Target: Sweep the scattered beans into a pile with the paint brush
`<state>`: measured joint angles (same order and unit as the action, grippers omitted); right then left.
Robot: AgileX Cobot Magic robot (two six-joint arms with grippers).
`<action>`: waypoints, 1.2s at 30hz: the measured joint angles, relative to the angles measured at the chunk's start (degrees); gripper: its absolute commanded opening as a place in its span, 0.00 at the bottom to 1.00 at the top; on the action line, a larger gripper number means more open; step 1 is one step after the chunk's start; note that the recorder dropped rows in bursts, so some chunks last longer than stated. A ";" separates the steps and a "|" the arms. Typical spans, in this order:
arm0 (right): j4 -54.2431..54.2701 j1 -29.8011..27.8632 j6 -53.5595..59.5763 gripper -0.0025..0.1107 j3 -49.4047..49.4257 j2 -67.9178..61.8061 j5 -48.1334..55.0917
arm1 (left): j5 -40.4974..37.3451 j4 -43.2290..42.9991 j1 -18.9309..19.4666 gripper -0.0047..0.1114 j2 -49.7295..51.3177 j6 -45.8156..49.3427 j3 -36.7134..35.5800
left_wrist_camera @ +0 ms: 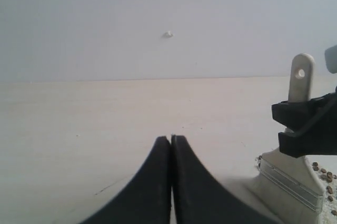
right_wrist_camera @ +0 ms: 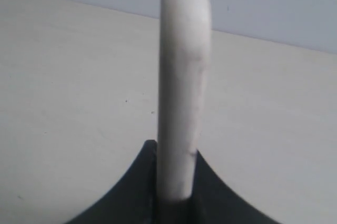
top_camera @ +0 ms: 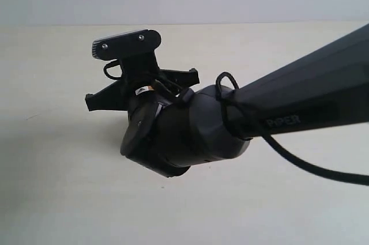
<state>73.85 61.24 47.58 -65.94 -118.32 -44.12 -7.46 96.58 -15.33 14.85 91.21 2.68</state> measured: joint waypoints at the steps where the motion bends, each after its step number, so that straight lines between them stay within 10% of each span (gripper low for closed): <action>1: -0.07 0.00 0.15 0.02 0.00 0.23 0.00 | 0.00 0.00 0.00 0.04 0.00 0.00 0.00; 36: -25.79 0.00 3.83 0.02 26.45 32.85 26.76 | 0.00 0.00 0.00 0.04 0.00 0.00 0.00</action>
<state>48.05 61.24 51.41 -39.49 -85.46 -17.36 -7.46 96.58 -15.33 14.85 91.21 2.68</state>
